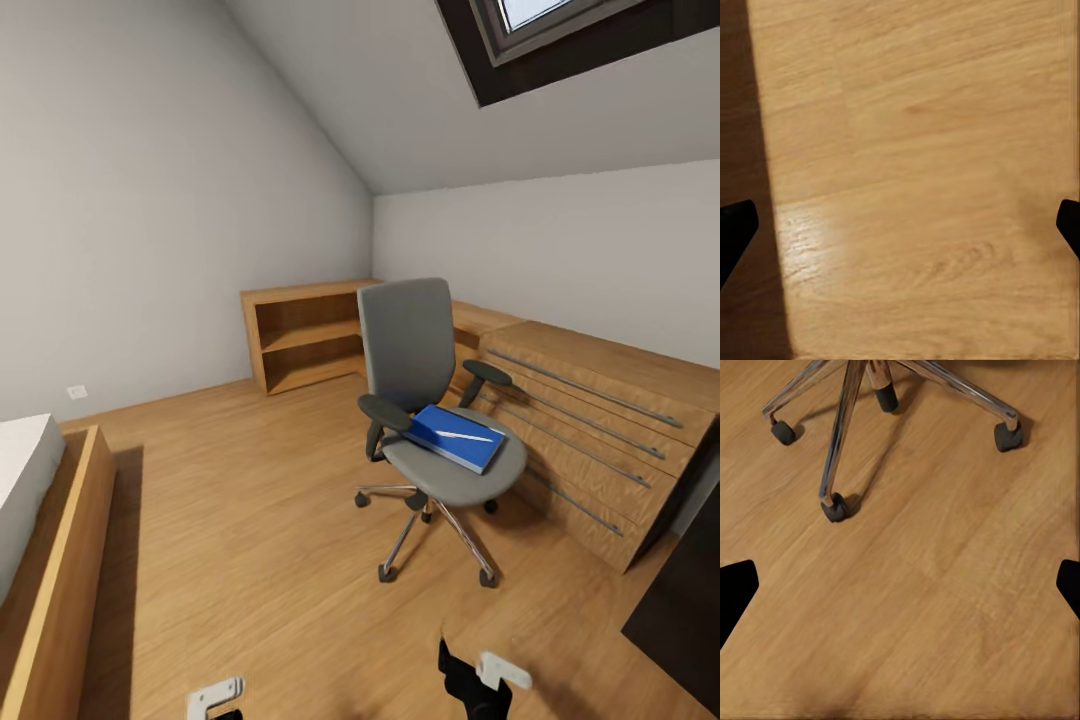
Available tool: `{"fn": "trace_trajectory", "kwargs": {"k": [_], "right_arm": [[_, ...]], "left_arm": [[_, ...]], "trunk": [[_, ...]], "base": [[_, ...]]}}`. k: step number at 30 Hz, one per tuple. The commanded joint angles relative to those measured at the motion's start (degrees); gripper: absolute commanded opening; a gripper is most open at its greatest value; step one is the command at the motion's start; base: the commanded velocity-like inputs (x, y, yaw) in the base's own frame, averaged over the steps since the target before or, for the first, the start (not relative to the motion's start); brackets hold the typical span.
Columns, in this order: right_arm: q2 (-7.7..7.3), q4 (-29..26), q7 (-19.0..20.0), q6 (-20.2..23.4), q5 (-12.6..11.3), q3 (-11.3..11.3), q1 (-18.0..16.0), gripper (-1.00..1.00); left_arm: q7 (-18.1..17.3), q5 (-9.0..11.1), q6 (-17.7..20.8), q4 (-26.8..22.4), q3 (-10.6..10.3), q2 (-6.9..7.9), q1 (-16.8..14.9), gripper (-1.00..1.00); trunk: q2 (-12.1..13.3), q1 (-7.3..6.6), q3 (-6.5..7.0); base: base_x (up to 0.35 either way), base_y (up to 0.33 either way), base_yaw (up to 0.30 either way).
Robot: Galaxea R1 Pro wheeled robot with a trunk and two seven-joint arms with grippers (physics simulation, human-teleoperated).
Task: In the bedroom, organize the workspace by keeping the computer under the desk, ensuring the monitor is on the desk, placing the keyboard on the desk next to the monitor, placing the mouse on the desk next to the keyboard, moving the folder from the swivel chair onto the desk next to the mouse, stacking the notebook on top of the folder with the pen on top of the notebook, and positioning the swivel chair next to the desk.
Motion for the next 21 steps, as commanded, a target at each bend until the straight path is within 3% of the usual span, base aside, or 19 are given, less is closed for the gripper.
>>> {"fn": "trace_trajectory", "kwargs": {"k": [1,5,10,21], "right_arm": [[-0.07,0.1,0.4,-0.3,-0.6,0.0,0.1,1.0],[-0.59,0.1,0.7,-0.6,-0.5,0.0,1.4,1.0],[-0.78,0.1,0.8,-0.7,-0.5,0.0,3.0,1.0],[-0.81,0.1,0.8,-0.7,-0.5,0.0,3.1,1.0]], "left_arm": [[0.5,0.4,0.1,0.2,-0.4,-0.27,0.0,1.0],[0.5,0.3,0.2,1.5,-0.4,-1.41,0.0,1.0],[0.5,0.3,0.2,3.1,-0.4,-1.53,0.0,1.0],[0.5,0.3,0.2,3.3,-0.4,-1.54,0.0,1.0]], "trunk": [[0.0,-0.01,-0.05],[0.0,-0.01,-0.05],[0.0,-0.01,-0.05],[0.0,-0.01,-0.05]], "base": [[0.0,0.0,0.0],[0.0,0.0,0.0],[-0.03,0.0,0.0],[-0.295,0.0,0.0]]}}
